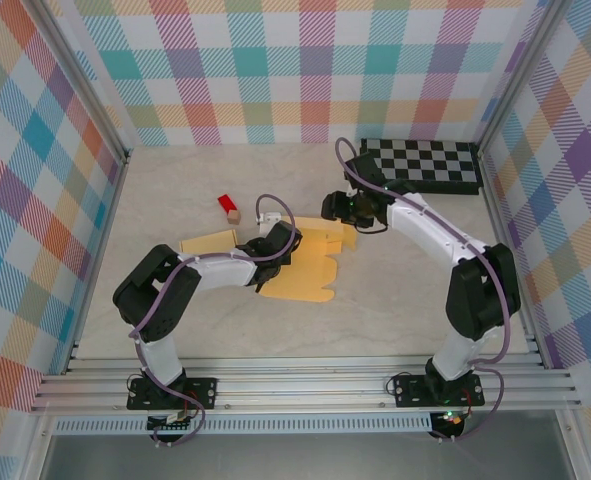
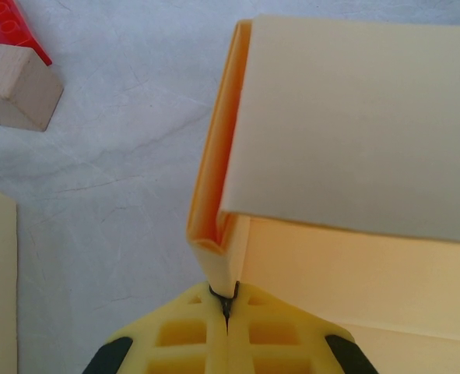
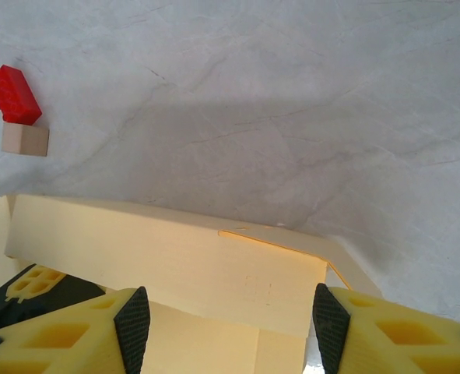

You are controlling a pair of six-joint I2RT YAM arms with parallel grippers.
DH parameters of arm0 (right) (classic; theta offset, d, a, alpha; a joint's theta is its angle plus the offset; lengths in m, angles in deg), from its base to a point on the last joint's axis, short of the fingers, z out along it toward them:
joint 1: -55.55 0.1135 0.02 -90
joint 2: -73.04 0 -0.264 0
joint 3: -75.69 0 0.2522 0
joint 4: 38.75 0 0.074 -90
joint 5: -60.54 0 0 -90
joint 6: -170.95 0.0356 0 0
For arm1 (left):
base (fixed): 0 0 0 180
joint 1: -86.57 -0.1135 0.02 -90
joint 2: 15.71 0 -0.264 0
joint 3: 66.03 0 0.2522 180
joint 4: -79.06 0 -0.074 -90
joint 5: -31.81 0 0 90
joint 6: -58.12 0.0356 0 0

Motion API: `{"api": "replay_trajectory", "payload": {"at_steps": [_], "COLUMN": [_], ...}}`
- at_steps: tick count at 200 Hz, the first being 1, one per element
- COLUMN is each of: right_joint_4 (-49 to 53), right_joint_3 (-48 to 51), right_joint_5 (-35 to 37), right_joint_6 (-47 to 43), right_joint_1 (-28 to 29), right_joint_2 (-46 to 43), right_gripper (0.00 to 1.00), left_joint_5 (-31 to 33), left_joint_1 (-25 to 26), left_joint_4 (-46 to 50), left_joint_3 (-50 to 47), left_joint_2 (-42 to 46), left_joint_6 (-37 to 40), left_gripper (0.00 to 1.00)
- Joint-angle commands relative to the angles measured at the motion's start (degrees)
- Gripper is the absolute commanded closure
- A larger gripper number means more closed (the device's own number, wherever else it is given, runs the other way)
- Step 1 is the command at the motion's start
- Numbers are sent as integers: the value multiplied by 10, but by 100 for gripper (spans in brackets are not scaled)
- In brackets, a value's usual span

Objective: Fold the paper box

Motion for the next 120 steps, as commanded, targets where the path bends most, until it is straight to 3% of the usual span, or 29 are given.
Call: {"api": "replay_trajectory", "payload": {"at_steps": [1, 74, 120], "right_joint_4": [4, -18, -86], "right_joint_3": [-9, -2, 23], "right_joint_5": [-18, -26, -85], "right_joint_6": [13, 31, 56], "right_joint_1": [7, 22, 25], "right_joint_2": [23, 70, 73], "right_gripper": [40, 39, 41], "left_joint_5": [11, 6, -2], "left_joint_1": [9, 9, 10], "left_joint_4": [19, 15, 10], "left_joint_3": [12, 9, 7], "left_joint_2": [-6, -5, -8], "left_joint_6": [-5, -8, -10], "left_gripper": [100, 100, 100]}}
